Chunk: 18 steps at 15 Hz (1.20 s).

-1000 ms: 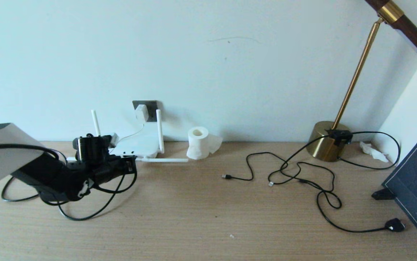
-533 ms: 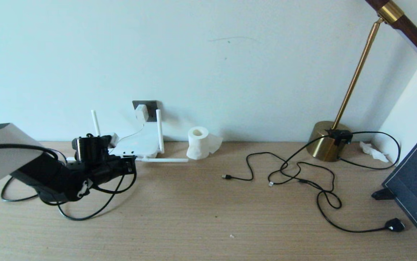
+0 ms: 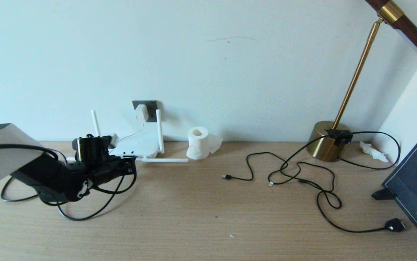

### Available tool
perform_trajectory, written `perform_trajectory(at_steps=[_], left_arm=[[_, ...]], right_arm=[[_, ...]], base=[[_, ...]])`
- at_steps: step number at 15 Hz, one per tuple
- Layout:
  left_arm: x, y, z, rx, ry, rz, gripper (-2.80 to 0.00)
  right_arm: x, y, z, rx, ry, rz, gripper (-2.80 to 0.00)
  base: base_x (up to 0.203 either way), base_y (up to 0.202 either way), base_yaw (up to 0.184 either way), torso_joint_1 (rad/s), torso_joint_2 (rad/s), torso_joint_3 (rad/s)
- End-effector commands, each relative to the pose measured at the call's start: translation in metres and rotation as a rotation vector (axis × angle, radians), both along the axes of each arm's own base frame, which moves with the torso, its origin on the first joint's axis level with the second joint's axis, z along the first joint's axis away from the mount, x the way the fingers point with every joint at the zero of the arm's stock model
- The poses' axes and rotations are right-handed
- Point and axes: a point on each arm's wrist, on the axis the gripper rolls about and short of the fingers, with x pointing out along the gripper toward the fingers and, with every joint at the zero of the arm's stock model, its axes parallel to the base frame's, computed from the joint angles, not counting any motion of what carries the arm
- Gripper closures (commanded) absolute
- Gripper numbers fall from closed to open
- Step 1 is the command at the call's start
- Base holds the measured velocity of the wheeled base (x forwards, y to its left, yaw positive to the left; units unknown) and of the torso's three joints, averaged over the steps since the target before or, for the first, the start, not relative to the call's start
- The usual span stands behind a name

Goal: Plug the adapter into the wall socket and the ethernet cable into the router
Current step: Plug cable into router interface

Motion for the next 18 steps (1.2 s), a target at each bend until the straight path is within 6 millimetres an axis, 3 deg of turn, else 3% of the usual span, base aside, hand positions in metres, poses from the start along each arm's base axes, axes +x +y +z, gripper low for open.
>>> perform_trajectory(at_steps=[1, 18], left_arm=[[0.0010, -0.0002, -0.0016, 0.000, 0.001, 0.000, 0.00], [0.0012, 0.0065, -0.0061, 0.009, 0.013, 0.008, 0.00]], right_arm=[[0.0001, 0.0000, -0.0001, 0.000, 0.003, 0.000, 0.00], [0.0001, 0.0000, -0.0001, 0.000, 0.003, 0.000, 0.00]], base=[[0.000, 0.000, 0.000, 0.000, 0.00, 0.000], [0.000, 0.000, 0.000, 0.000, 0.00, 0.000]])
